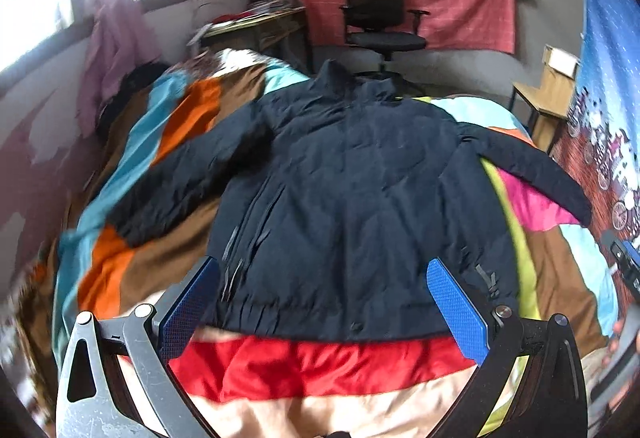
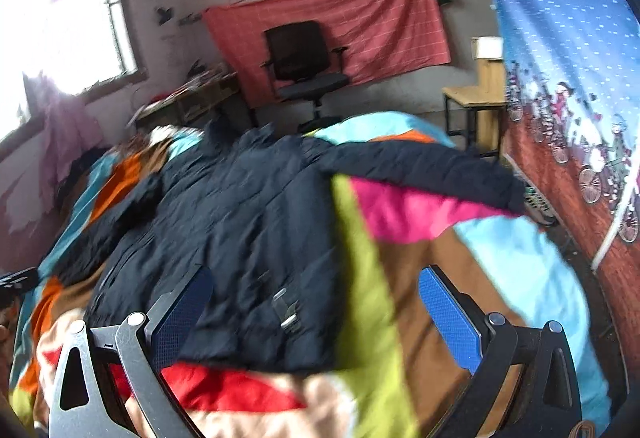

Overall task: Fold large clothes
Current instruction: 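Reach the right tool to the jacket sleeve cuff and grasp it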

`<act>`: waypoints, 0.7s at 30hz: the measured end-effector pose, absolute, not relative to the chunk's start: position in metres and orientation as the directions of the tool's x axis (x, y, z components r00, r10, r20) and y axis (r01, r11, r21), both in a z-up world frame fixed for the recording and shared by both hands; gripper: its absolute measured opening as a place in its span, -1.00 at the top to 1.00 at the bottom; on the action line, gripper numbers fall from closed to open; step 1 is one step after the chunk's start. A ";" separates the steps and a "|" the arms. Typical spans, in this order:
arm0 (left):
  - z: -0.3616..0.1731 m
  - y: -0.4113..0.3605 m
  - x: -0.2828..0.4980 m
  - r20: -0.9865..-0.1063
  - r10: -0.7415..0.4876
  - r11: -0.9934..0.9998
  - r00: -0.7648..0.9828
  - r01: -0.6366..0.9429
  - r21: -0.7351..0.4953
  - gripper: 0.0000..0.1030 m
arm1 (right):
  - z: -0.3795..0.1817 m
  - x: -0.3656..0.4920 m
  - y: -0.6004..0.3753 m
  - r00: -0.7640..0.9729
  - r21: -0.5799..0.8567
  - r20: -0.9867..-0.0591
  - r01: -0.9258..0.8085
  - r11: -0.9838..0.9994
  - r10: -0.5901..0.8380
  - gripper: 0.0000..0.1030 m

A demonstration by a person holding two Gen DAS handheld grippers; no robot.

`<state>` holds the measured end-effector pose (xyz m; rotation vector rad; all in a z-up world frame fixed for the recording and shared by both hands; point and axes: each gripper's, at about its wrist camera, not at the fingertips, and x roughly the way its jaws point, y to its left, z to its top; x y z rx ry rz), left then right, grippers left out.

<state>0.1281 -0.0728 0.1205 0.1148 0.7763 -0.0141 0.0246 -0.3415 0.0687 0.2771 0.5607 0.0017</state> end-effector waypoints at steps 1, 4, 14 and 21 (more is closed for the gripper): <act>0.125 -0.081 0.140 -0.709 0.026 0.992 0.704 0.068 0.105 -0.97 | 0.070 0.032 -0.356 0.853 0.270 -0.519 0.095 0.958 0.061 -1.00; 0.129 -0.100 0.176 -0.731 0.004 0.991 0.682 0.097 0.096 -0.97 | 0.069 0.052 -0.394 0.851 0.311 -0.524 0.158 0.937 0.031 -1.00; 0.056 -0.170 0.354 -0.785 -0.134 0.954 0.605 0.292 0.062 -0.97 | 0.019 0.135 -0.482 0.777 0.461 -0.626 0.311 0.831 0.056 -1.00; -0.018 -0.191 0.448 -0.771 -0.189 0.932 0.609 0.357 0.054 -0.97 | -0.023 0.177 -0.519 0.807 0.508 -0.577 0.472 0.721 -0.121 -1.00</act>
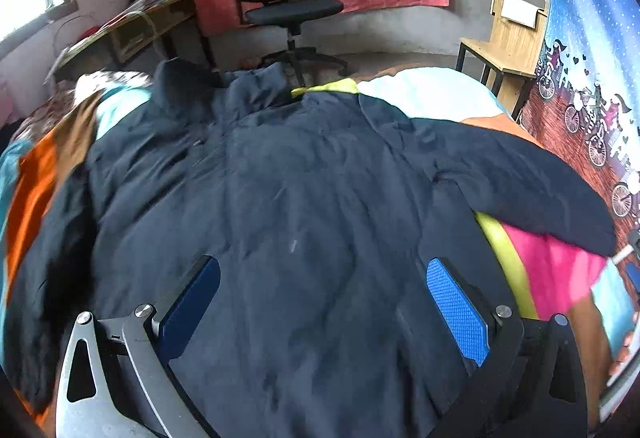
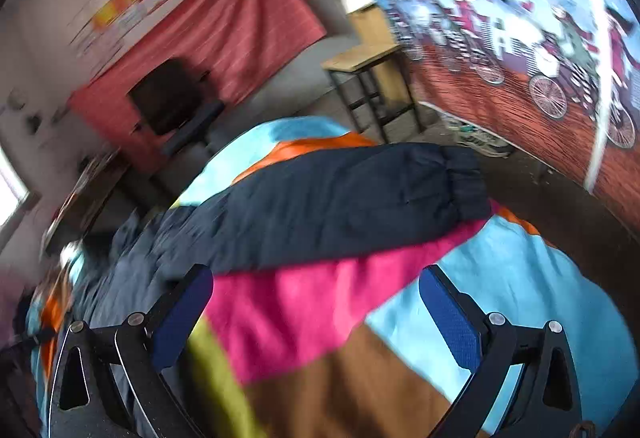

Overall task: Fold large clothes
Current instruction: 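Reach the right tool to the jacket sleeve cuff and grasp it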

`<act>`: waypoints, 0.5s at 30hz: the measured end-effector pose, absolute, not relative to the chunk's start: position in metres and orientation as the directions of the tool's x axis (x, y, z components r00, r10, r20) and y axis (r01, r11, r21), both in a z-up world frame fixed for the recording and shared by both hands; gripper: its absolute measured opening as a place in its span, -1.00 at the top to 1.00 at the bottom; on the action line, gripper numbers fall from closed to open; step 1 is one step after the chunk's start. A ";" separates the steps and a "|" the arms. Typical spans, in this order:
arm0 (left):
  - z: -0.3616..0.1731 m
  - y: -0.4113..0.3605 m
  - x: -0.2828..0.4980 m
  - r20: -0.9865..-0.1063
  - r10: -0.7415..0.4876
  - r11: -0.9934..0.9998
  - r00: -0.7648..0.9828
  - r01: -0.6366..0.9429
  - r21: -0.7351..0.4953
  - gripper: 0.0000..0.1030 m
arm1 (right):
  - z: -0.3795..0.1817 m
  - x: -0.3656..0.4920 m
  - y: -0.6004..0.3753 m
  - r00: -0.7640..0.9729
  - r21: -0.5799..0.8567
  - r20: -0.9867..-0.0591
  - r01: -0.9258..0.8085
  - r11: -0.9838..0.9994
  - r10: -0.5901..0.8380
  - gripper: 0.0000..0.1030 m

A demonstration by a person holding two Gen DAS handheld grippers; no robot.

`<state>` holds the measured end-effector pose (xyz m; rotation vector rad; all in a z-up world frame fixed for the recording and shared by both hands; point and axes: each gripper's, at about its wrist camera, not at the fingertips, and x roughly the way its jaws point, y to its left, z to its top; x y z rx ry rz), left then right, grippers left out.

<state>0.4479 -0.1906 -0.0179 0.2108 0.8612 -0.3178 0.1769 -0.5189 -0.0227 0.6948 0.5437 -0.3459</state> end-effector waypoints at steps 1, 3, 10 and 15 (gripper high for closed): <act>-0.023 -0.196 0.456 -0.766 -0.197 0.931 0.611 0.361 0.049 -0.97 | -0.030 0.183 -0.525 0.805 0.526 -0.577 0.495 0.692 -0.137 -1.00; -0.035 -0.207 0.479 -0.756 -0.215 0.931 0.619 0.363 0.032 -0.97 | -0.041 0.194 -0.541 0.808 0.571 -0.571 0.517 0.637 -0.144 -1.00; -0.068 -0.242 0.539 -0.743 -0.244 0.943 0.623 0.332 -0.031 -0.97 | -0.080 0.215 -0.579 0.765 0.639 -0.625 0.616 0.460 -0.156 -0.91; -0.086 -0.253 0.560 -0.753 -0.264 0.935 0.603 0.350 -0.047 -0.97 | -0.095 0.218 -0.588 0.736 0.647 -0.653 0.664 0.376 -0.177 -0.57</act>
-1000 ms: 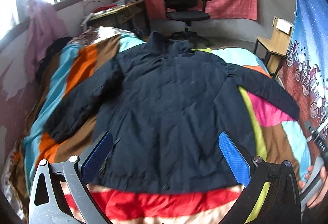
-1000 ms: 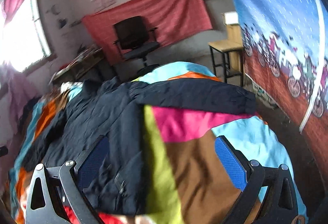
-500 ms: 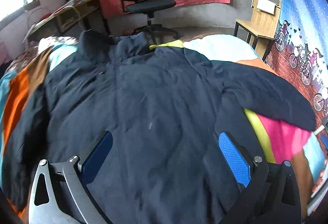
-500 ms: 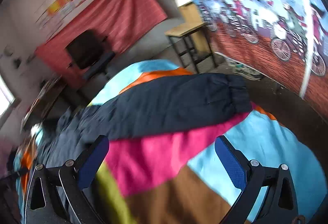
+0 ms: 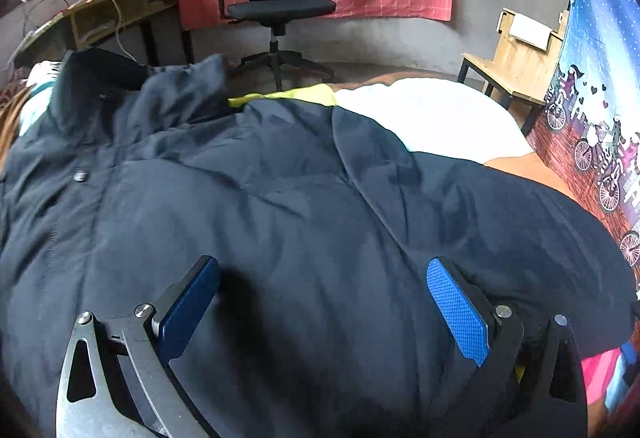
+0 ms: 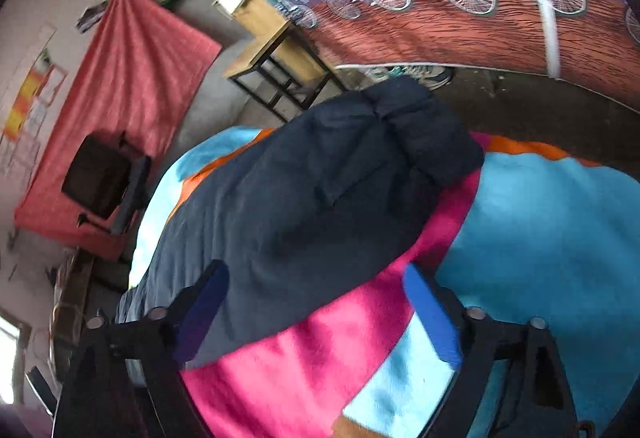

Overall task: Fold large clothes
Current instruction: 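Reach the right tool to the jacket sleeve cuff and grasp it, then lift the sleeve with the right tool and lay it across the jacket body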

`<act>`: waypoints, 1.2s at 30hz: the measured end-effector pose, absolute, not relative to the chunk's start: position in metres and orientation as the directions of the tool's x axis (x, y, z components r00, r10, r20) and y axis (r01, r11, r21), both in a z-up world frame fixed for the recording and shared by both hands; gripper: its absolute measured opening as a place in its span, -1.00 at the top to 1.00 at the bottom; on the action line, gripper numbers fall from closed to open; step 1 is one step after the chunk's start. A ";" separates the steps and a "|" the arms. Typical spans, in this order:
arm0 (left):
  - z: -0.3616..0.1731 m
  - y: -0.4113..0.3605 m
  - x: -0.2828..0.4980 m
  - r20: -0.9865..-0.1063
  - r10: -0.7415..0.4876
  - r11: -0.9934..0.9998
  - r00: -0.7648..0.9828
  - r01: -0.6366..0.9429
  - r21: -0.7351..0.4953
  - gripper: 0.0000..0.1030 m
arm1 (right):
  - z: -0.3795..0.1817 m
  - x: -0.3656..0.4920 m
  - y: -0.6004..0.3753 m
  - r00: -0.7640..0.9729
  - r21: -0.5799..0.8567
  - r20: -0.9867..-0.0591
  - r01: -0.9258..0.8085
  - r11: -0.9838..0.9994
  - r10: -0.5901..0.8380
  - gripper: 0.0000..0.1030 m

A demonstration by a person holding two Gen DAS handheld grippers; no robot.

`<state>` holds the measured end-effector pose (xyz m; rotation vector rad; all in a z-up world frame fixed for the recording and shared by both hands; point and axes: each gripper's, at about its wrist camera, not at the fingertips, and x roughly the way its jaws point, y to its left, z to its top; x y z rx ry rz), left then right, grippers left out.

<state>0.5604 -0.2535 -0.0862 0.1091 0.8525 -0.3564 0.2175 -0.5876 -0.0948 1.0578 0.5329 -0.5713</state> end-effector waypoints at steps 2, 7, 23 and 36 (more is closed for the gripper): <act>-0.093 -0.252 0.566 -0.752 -0.260 0.937 0.605 0.346 -0.045 -0.97 | -0.092 0.221 -0.596 0.734 0.647 -0.652 0.670 0.365 -0.190 -0.45; -0.110 -0.258 0.565 -0.755 -0.232 0.937 0.613 0.349 -0.004 -0.97 | -0.090 0.235 -0.604 0.687 0.595 -0.696 0.715 0.367 -0.210 0.38; -0.067 -0.182 0.537 -0.744 -0.314 0.922 0.590 0.375 -0.092 -0.97 | 0.063 0.270 -0.506 0.848 0.399 -0.413 0.497 0.771 -0.333 0.84; -0.017 0.003 0.486 -0.704 -0.212 0.977 0.678 0.167 -0.133 -0.97 | 0.135 0.355 -0.284 0.958 0.231 -0.268 -0.035 0.972 0.098 0.84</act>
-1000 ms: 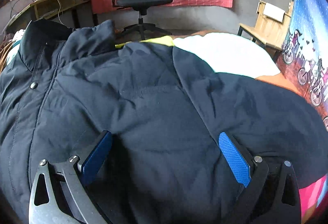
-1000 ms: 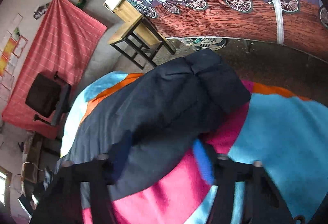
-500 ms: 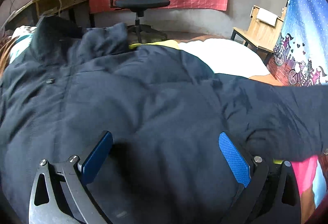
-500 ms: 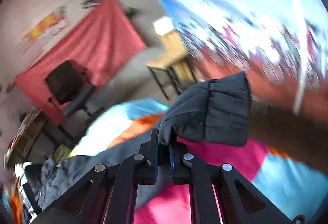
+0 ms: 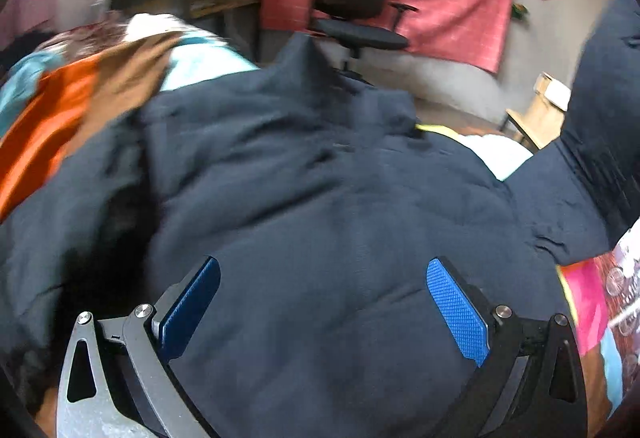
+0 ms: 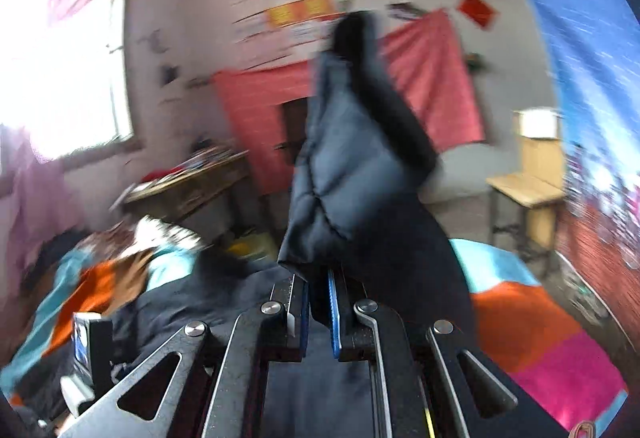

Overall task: Fold large clothes
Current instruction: 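Lift the sleeve with the right tool and lay it across the jacket body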

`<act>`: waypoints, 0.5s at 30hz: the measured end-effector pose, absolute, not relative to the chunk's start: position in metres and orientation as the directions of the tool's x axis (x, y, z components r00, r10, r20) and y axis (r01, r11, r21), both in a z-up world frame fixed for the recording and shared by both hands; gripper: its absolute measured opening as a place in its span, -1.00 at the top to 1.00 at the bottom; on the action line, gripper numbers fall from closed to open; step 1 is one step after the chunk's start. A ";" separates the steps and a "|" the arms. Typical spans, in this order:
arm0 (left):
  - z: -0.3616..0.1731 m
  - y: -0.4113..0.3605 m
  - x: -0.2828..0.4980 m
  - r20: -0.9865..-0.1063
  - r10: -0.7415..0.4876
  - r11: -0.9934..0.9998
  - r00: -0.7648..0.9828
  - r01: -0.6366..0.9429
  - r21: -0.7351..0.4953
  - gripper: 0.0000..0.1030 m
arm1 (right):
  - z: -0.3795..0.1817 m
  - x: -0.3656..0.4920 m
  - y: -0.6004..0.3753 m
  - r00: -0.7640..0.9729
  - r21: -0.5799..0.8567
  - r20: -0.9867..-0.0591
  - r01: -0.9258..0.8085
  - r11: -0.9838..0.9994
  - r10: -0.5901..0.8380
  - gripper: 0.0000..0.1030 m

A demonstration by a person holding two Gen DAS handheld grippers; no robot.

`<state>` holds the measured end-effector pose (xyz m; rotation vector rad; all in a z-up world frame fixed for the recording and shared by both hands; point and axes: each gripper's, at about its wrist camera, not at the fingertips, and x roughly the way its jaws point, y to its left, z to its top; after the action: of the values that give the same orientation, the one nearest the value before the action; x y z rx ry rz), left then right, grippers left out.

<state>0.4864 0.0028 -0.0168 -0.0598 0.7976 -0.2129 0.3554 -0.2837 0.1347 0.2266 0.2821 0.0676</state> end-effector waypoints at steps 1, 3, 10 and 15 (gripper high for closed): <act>-0.016 0.017 0.482 -0.700 -0.193 0.981 0.688 0.142 -0.131 -0.97 | 0.133 0.359 -0.269 0.954 0.221 -0.272 -0.064 0.973 0.125 0.84; -0.013 0.045 0.473 -0.691 -0.187 0.982 0.698 0.105 -0.160 -0.97 | 0.129 0.372 -0.232 0.940 0.189 -0.289 -0.129 0.974 0.180 0.84; -0.007 0.120 0.454 -0.685 -0.132 0.974 0.716 -0.034 -0.223 -0.97 | 0.090 0.406 -0.115 0.856 0.127 -0.396 -0.306 0.943 0.331 0.84; -0.005 0.144 0.440 -0.672 -0.096 0.969 0.734 -0.086 -0.232 -0.97 | 0.042 0.419 -0.060 0.781 0.095 -0.517 -0.356 0.930 0.351 0.84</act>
<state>0.4398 0.1442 -0.0052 -0.2559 0.7489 -0.0052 0.4187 -0.0599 0.0418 -0.0079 0.5565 0.3818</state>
